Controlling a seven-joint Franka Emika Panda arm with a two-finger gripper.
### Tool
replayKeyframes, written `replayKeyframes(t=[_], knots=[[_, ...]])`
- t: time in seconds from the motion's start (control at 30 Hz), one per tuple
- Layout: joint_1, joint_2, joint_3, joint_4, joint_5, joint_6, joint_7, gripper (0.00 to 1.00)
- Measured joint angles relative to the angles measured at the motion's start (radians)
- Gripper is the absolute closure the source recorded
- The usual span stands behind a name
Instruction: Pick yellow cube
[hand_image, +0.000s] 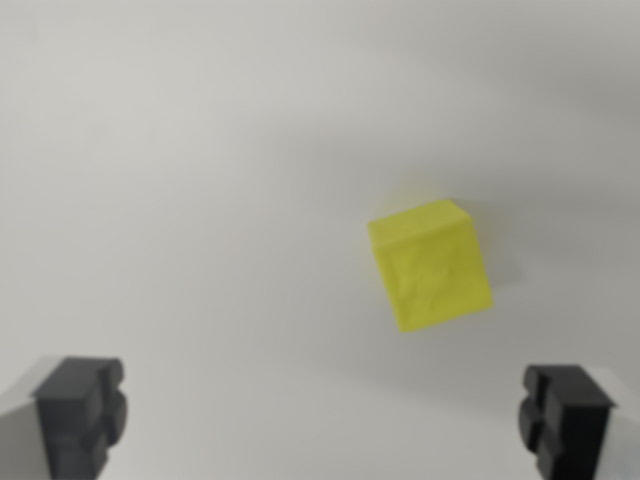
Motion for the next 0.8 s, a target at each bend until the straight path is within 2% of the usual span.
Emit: replayKeyframes(t=[0.8], knots=[[-0.048,0.091,0.0,-0.049,0.003,0.137,-0.188,0.0]])
